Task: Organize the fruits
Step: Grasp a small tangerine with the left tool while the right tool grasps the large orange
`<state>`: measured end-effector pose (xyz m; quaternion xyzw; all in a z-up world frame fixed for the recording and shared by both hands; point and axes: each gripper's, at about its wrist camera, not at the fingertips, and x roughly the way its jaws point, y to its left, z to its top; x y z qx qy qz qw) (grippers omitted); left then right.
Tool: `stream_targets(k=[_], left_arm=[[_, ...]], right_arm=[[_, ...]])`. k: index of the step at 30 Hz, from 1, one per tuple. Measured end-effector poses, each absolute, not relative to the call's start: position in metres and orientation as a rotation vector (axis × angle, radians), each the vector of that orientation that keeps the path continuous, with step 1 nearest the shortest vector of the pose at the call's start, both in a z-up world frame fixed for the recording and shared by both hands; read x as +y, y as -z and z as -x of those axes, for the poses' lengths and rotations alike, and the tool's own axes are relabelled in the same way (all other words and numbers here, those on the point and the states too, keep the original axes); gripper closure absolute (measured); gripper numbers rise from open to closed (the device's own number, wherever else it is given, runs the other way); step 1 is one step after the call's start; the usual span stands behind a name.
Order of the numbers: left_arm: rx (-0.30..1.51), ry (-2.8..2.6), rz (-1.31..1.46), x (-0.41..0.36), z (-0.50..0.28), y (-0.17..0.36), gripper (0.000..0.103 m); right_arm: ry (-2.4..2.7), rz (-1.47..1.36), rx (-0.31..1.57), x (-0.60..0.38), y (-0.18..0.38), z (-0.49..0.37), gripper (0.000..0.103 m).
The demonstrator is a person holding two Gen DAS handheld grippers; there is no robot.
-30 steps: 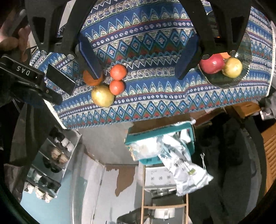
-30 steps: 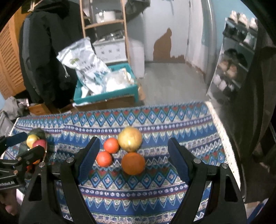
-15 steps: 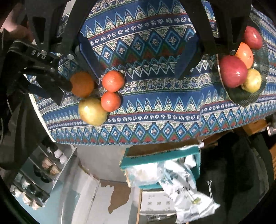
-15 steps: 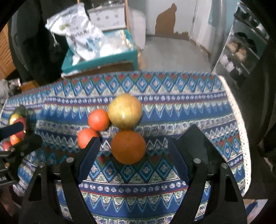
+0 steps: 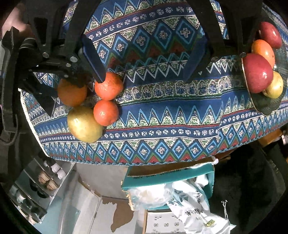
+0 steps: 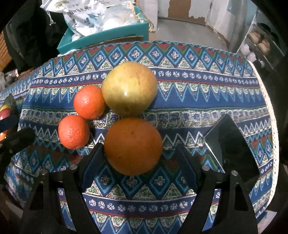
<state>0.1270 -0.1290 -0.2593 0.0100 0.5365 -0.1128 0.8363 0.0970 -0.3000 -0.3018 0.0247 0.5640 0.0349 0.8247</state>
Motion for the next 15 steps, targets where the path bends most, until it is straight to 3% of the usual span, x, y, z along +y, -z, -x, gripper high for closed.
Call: stream_targets(k=[3,6,15], left_arm=[[1.143,0.251,-0.019,-0.132,-0.129,0.263,0.015],[1.149,0.266,-0.021,-0.137,-0.129,0.266,0.015],[1.167,0.307,-0.02,-0.158,-0.136,0.278,0.015]], right_arm=[[-0.084,-0.057,1.211,-0.298,0.308,-0.101,0.025],[-0.126,-0.107,1.213,-0.298,0.312,-0.102,0.038],[-0.064,-0.158,1.205,-0.322,0.303,-0.094,0.039]])
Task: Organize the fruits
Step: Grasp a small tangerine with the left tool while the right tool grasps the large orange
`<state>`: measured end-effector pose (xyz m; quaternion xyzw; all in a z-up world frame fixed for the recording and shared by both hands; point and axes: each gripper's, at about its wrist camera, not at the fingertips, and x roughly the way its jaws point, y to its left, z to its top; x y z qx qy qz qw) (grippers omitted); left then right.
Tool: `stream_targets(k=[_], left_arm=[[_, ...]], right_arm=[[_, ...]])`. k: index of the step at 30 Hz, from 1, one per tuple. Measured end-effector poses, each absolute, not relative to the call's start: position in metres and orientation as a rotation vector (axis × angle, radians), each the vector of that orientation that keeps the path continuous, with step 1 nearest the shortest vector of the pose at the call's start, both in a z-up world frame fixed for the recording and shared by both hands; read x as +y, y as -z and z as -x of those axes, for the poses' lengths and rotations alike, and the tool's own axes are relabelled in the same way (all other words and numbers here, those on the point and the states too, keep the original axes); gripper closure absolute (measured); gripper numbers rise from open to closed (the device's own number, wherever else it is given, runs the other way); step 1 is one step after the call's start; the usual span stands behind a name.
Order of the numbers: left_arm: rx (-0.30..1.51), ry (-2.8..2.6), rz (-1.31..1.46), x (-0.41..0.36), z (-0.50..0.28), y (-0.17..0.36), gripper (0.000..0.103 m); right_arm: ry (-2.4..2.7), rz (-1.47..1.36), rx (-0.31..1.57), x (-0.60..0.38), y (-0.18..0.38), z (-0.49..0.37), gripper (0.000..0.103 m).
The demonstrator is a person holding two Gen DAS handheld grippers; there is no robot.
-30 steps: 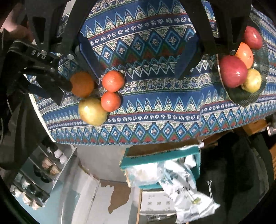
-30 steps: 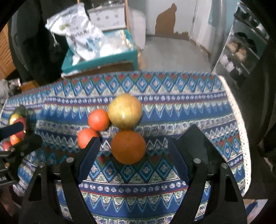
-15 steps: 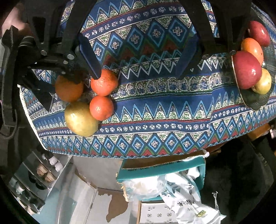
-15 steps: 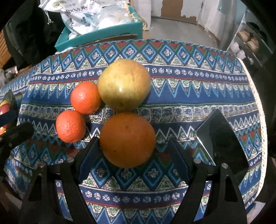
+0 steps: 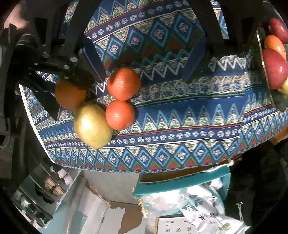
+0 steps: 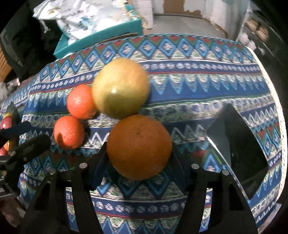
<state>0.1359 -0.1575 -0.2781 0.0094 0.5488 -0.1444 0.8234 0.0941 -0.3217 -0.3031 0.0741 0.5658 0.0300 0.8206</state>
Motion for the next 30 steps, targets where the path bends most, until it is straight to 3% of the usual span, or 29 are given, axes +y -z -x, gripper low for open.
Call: stream_targets(k=[12,18,22,30], left_arm=[[1.218,0.327,-0.02,-0.179,-0.144,0.304,0.017],[1.225,0.325,-0.019,-0.183,-0.147,0.309,0.034],[1.227,0.37,0.004,-0.185,-0.147,0.308,0.055],[1.19,0.355,-0.025,-0.184,-0.142,0.295,0.056]], right_arm=[[0.02,-0.187,1.161,-0.362,0.29,-0.077,0.039],[0.02,-0.178,1.157,-0.359,0.288,-0.075,0.039],[0.017,-0.173,1.159,-0.355,0.29,-0.078,0.039],[0.008,-0.152,1.142,-0.35,0.284,-0.077,0.039]])
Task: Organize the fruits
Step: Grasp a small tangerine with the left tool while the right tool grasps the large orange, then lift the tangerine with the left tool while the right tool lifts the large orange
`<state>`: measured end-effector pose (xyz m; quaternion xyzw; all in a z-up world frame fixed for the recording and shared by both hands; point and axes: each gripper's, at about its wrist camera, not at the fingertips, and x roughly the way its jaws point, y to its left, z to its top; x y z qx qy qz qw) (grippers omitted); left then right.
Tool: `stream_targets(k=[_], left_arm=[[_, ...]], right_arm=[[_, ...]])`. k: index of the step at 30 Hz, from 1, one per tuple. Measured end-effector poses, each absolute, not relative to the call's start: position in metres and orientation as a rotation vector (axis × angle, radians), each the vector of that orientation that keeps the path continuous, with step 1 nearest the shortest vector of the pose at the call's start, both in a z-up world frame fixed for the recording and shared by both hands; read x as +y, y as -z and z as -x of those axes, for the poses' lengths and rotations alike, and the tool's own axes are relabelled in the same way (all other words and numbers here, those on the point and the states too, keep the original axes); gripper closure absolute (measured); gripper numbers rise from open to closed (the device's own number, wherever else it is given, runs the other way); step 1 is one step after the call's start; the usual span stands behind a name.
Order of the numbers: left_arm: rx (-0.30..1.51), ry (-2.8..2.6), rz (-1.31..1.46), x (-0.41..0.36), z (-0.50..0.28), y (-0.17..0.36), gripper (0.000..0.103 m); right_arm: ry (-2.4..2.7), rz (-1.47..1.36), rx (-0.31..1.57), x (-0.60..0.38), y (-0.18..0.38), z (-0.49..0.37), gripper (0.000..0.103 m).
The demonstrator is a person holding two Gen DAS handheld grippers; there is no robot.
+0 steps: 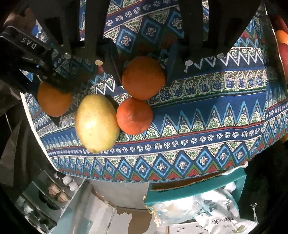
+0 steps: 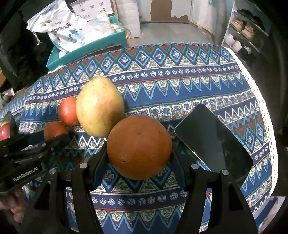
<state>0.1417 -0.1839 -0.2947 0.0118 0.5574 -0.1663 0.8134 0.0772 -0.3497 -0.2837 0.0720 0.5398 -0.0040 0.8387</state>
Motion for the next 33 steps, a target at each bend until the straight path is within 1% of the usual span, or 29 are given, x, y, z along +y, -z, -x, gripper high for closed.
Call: stream_targets(k=[17,33], left_arm=[[1.059,0.352,-0.022,-0.167,-0.11,0.225,0.057],[0.912,0.37,-0.014,-0.153,-0.076,0.154,0.057]], right_arm=[[-0.012,-0.108,1.008,-0.335,0.225,-0.066,0.039],[-0.043,-0.071,0.851,-0.318,0.156,-0.042,0.039]])
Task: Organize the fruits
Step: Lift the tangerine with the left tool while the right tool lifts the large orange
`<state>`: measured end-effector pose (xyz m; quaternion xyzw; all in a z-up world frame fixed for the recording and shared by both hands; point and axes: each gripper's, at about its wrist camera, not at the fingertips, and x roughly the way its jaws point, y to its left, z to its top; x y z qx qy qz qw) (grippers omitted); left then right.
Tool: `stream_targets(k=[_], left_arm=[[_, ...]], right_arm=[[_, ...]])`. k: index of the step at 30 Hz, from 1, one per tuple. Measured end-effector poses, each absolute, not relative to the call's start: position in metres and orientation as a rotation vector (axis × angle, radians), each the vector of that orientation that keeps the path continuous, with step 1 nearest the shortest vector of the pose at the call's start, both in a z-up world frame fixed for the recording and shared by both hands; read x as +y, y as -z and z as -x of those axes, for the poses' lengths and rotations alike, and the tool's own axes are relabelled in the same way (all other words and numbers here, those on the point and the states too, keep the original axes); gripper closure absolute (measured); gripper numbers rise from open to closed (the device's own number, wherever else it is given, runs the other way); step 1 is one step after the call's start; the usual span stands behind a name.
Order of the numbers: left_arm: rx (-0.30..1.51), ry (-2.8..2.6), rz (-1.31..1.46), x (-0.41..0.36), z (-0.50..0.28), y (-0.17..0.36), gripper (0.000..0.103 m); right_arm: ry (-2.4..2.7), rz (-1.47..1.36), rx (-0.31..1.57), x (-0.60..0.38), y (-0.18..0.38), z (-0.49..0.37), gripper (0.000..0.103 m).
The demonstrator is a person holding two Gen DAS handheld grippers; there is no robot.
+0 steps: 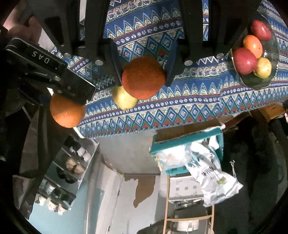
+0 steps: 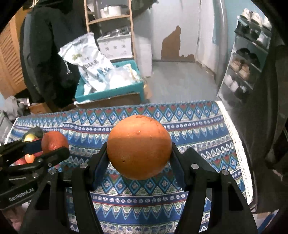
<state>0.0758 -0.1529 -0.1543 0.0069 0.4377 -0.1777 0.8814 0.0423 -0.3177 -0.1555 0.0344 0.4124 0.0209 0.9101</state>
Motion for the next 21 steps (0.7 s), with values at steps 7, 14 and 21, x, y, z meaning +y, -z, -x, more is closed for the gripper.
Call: stream_targets(k=[7,14,21], left_arm=[[0.865,0.364,0.004,-0.137,-0.066,0.133,0.057],[0.828,0.363,0.008,-0.126,-0.058,0.118,0.057],[0.809,0.35,0.022,-0.111,-0.053,0.112,0.057]], right_arm=[[-0.058,-0.064,0.801,-0.31,0.132,-0.034,0.039],[-0.09,-0.059,0.757,-0.297,0.113,-0.028,0.039],[-0.117,-0.058,0.732,-0.283,0.101,-0.026,0.039]])
